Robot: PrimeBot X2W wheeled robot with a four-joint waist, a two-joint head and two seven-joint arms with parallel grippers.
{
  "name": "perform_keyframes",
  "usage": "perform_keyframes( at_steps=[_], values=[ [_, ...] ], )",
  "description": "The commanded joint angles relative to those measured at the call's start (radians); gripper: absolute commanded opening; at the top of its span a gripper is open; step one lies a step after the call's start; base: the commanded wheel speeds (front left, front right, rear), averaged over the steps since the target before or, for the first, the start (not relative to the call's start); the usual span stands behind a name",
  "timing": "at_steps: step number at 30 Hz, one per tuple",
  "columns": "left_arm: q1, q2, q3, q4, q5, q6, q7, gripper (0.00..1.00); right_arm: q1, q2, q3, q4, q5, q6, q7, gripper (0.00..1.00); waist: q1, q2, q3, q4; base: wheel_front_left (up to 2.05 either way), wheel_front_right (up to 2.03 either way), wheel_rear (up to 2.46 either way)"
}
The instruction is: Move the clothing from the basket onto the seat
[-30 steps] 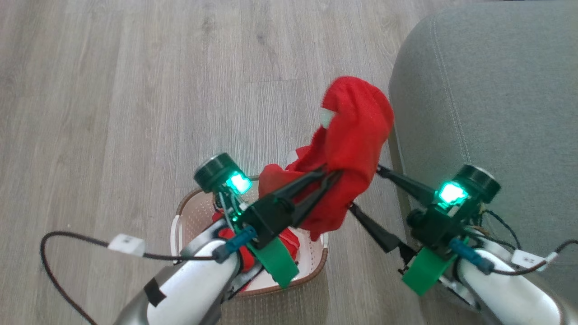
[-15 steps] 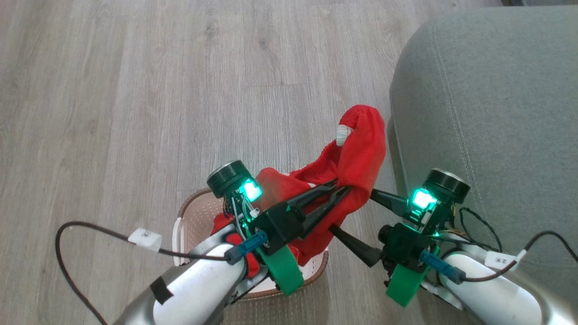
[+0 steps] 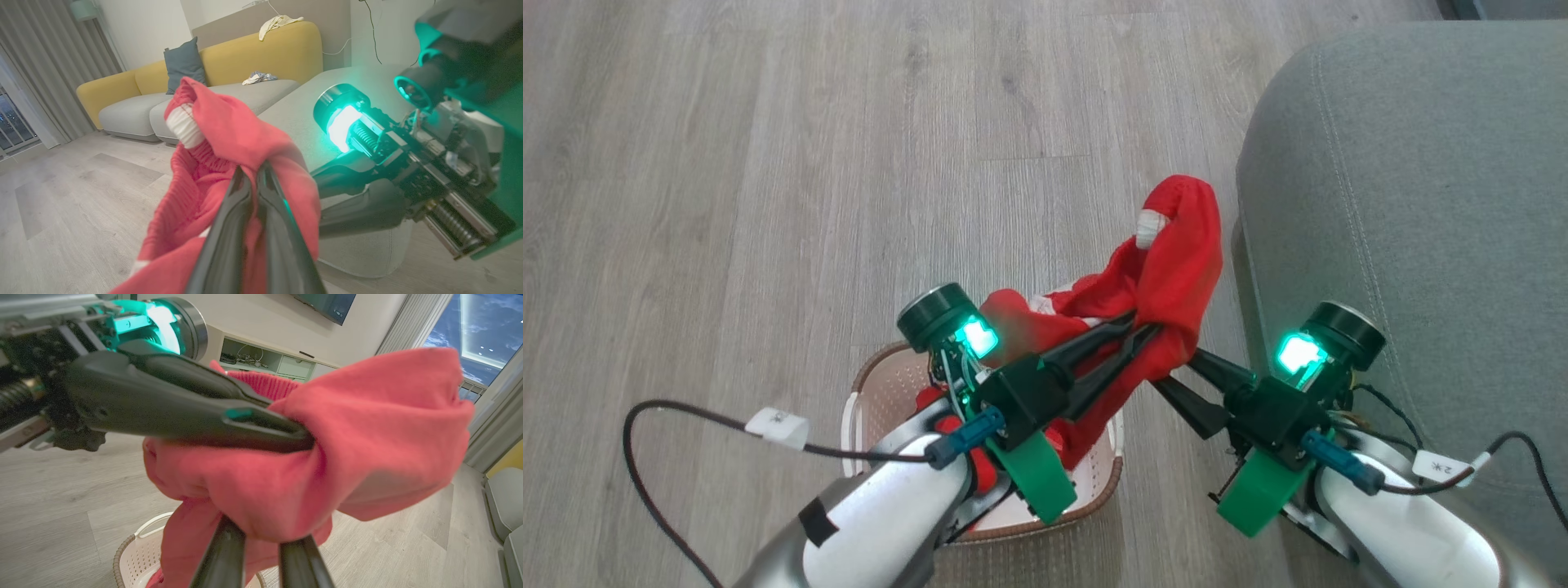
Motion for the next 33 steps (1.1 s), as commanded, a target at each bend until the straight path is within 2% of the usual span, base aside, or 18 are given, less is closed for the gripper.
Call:
perform_keyframes(
  at_steps=[1, 2, 3, 4, 5, 20, 26, 33],
  values=[
    [-0.018, -0.002, 0.047, -0.034, -0.003, -0.001, -0.005, 0.00, 0.001, 0.009, -0.011, -0.040, 0.002, 0.000, -0.007, 0.00, 0.0000, 0.0000, 0.000, 0.000, 0.00, 0.00, 0.00],
    [-0.015, -0.005, 0.055, -0.037, 0.000, -0.001, -0.005, 0.17, 0.006, 0.012, -0.018, -0.044, -0.001, 0.000, -0.007, 0.00, 0.0000, 0.0000, 0.000, 0.000, 0.00, 0.00, 0.00],
    [-0.012, -0.008, 0.065, -0.041, 0.007, -0.001, -0.005, 0.50, 0.012, 0.017, -0.028, -0.048, -0.002, 0.000, -0.007, 0.00, 0.0000, 0.0000, 0.000, -0.001, 0.00, 0.00, 0.00],
    [-0.008, -0.012, 0.073, -0.045, 0.012, -0.001, -0.005, 0.88, 0.017, 0.022, -0.037, -0.052, 0.000, 0.000, -0.007, 0.00, 0.0000, 0.0000, 0.000, -0.001, 0.00, 0.00, 0.00],
    [-0.002, -0.016, 0.078, -0.044, 0.012, -0.001, -0.005, 1.00, 0.022, 0.027, -0.046, -0.055, 0.001, 0.000, -0.007, 0.00, 0.0000, 0.0000, 0.000, -0.002, 0.00, 0.00, 0.00],
    [0.132, -0.067, 0.230, -0.033, 0.040, -0.001, -0.005, 1.00, 0.083, 0.078, -0.276, -0.064, 0.003, 0.000, -0.007, 0.00, 0.0000, 0.0000, -0.028, -0.002, 0.00, 0.00, 0.00],
    [0.206, -0.074, 0.229, 0.032, 0.059, -0.001, -0.005, 1.00, 0.125, 0.103, -0.391, -0.060, 0.015, 0.000, -0.007, 0.00, 0.0000, 0.0000, -0.039, 0.002, 0.00, 0.00, 0.00],
    [0.268, -0.098, 0.269, 0.043, 0.068, -0.001, -0.005, 1.00, 0.181, 0.128, -0.490, -0.055, 0.018, 0.000, -0.007, 0.00, 0.0000, 0.0000, -0.042, 0.008, 0.00, 0.00, 0.00]
  ],
)
